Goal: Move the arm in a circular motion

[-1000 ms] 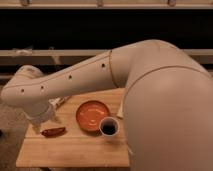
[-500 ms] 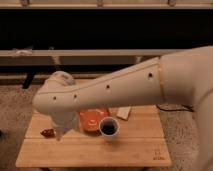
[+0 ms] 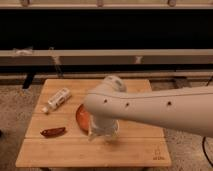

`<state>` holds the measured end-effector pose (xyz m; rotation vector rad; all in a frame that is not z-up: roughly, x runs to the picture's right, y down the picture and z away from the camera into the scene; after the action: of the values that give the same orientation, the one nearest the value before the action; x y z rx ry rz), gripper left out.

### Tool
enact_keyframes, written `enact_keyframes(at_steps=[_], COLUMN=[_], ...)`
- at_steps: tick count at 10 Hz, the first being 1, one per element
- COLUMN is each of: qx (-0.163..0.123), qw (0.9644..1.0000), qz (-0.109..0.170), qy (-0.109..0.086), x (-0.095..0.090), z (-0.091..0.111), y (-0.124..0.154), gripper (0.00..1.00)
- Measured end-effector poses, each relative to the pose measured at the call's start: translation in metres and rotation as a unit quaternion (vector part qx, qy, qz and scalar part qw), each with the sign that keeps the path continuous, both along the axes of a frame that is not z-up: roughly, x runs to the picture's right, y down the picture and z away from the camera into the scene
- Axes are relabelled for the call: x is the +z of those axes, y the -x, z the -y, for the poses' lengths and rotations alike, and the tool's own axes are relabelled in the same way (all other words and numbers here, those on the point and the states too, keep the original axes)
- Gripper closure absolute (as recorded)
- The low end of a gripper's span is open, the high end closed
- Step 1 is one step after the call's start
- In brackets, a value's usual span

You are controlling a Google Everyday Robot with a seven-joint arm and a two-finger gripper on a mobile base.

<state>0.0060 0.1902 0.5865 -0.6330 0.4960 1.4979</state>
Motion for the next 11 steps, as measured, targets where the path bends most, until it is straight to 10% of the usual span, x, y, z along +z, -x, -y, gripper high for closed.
enact_keyframes(at_steps=[5, 11], qx=[0.072, 0.057], qw=[0.9946, 0.9967], qz=[-0.074, -0.056], qy=[0.002, -0.014], x=[0.065, 0.144], z=[0.069, 0.164], y=[-0.117, -0.072], gripper=[0.35, 0.35])
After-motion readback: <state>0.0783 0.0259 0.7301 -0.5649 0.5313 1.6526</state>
